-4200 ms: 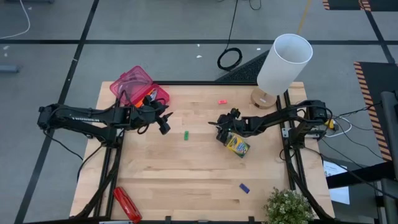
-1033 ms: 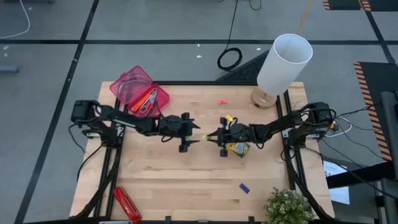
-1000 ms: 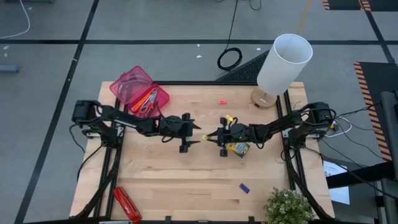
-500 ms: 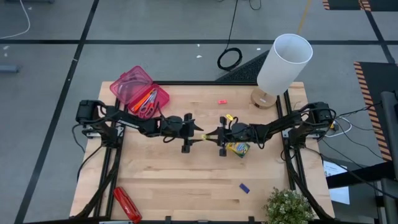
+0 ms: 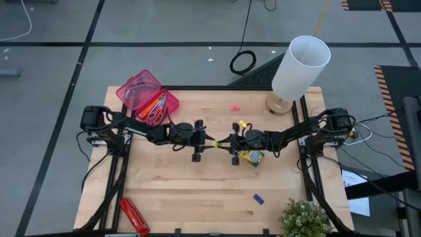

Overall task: Pack school essentials
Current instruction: Put the light green eraser into the pink supply box

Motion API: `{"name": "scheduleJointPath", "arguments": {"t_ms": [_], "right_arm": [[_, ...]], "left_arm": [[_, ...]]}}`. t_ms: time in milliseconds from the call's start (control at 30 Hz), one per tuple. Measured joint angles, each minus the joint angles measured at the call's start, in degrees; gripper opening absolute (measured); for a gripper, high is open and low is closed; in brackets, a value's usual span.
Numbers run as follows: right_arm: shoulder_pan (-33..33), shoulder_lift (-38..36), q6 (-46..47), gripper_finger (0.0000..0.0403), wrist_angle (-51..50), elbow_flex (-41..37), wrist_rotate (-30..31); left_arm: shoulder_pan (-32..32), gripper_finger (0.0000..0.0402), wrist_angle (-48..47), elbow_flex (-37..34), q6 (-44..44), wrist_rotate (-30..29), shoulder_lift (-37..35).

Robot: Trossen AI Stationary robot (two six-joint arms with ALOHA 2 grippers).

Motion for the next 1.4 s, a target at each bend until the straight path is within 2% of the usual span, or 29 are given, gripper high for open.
{"name": "scheduleJointPath", "arguments": {"t_ms": [400, 700, 800, 933, 1133, 1233, 1400], "right_arm": [[-0.02, 0.00, 0.02, 0.0075, -0.02, -0.02, 0.06], [0.00, 0.00, 2.01, 0.0084, 0.00, -0.02, 0.00], [0.00, 0.00, 2.88, 0.0119, 0.03, -0.02, -0.04], [0.00, -0.82, 3.97, 0.0197, -0.42, -0.02, 0.77], [0.00, -7.49, 4.55, 0.0301, -6.34, -0.02, 4.28], [0.00, -11.73, 4.44, 0.0323, -13.41, -0.02, 6.21], [-0.02, -16.48, 3.63, 0.0327, -21.57, -0.04, 6.23]], "left_arm": [[-0.02, 0.0096, -0.02, 0.00, 1.41, 0.39, 0.00], [0.00, 0.0096, -0.02, 0.00, 1.70, 1.05, 0.00], [0.00, 0.0096, 0.00, 0.00, 1.68, 1.05, 0.00], [0.00, 0.0096, -0.02, 0.00, 1.66, 1.05, 0.00], [1.16, 0.0097, -2.63, 0.02, 0.40, -1.78, -0.77], [2.46, 0.0097, -7.51, 0.02, -0.40, -4.79, -3.26], [5.78, 0.0097, -17.31, 0.02, -1.30, -11.67, -9.81]]}}
